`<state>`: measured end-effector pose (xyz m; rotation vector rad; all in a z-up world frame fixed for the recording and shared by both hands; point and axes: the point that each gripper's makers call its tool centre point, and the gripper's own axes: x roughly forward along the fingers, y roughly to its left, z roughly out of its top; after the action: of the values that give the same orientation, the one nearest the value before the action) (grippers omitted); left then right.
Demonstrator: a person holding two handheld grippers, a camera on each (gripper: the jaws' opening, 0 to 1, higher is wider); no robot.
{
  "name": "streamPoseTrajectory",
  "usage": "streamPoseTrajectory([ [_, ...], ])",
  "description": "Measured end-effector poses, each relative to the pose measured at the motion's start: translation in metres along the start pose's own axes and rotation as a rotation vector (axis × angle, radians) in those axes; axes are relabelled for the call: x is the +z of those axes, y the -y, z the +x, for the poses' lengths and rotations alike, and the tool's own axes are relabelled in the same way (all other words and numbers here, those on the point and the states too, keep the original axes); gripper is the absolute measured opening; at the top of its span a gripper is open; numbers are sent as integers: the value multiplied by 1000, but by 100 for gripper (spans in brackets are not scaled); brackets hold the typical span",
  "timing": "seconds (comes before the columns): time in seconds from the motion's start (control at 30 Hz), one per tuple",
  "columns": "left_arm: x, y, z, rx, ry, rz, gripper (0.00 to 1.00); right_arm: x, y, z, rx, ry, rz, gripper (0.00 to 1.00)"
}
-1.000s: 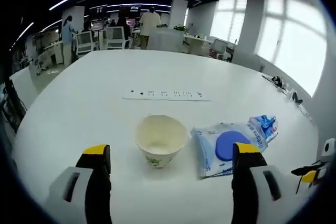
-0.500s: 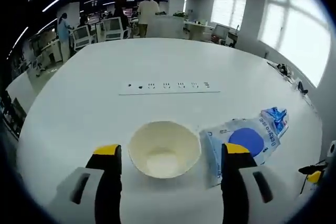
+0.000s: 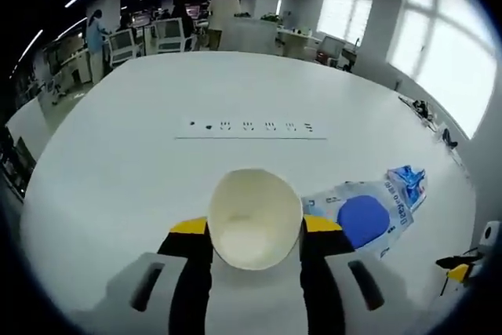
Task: Arrange the tabletop items into an orderly group along one side of the table until the central work area is clear of visible clutter.
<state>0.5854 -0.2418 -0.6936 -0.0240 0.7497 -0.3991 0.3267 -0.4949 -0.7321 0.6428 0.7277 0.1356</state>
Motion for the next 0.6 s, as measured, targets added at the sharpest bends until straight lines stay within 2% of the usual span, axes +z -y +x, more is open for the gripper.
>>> streamPoseTrajectory([
  [0.1, 9, 7, -5, -16, 26, -5, 42, -1, 0, 1, 2, -2, 8, 57],
  [0.23, 11, 18, -9, -32, 29, 10, 42, -1, -1, 3, 7, -1, 6, 57],
  [0.37, 5, 31, -4, -58, 14, 31, 42, 1, -4, 3, 16, 5, 4, 57],
  [0.6, -6, 40, 1, -72, -21, 32, 42, 2, -3, 2, 18, 14, 13, 57],
])
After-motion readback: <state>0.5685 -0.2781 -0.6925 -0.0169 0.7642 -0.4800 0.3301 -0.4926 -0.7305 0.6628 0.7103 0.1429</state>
